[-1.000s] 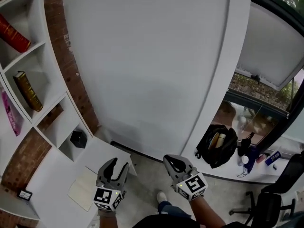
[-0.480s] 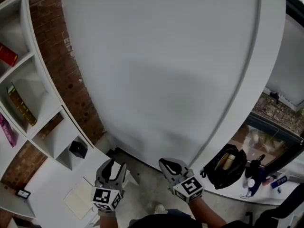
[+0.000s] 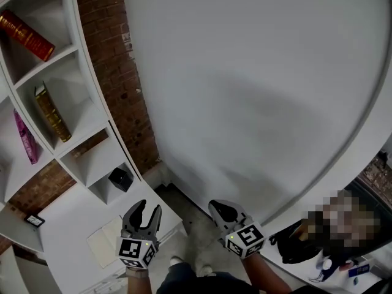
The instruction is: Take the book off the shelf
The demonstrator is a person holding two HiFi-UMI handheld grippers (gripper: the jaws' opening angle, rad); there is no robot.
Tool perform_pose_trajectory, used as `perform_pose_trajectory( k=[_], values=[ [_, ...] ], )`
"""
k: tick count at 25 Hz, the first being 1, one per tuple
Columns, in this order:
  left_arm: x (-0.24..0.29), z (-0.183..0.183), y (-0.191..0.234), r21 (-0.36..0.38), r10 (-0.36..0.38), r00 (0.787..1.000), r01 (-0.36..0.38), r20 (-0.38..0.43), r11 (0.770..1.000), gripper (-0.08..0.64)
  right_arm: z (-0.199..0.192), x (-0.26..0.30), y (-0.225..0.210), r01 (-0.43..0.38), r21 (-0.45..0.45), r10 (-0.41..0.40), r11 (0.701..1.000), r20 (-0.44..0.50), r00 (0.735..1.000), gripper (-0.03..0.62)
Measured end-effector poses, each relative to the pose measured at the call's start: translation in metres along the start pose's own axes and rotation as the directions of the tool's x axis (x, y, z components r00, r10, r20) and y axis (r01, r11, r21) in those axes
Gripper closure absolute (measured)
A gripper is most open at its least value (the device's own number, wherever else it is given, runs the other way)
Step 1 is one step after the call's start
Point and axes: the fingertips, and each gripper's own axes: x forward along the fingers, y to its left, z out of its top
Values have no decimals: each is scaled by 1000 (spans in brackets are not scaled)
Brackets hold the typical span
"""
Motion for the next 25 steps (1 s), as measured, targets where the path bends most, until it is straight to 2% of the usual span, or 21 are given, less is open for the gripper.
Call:
perform_pose_trajectory(
  k=[7,14,20,25],
  values=[
    [-15,-3,75,-7,144,990,-144,4,989,387,5,72,27,-99,-11,99,995,-7,995,571],
    [-16,1,158,-14,271,963,-271,-7,962,387,19,154,48,-180,-29,179,983,-12,984,571],
    [-12,7,217,-5,367,930,-367,1,930,387,36,218,57,-239,-47,239,970,-5,971,571],
    [-9,15,260,35,464,886,-464,7,885,387,45,263,67,-295,-63,295,953,-7,955,571]
  ],
)
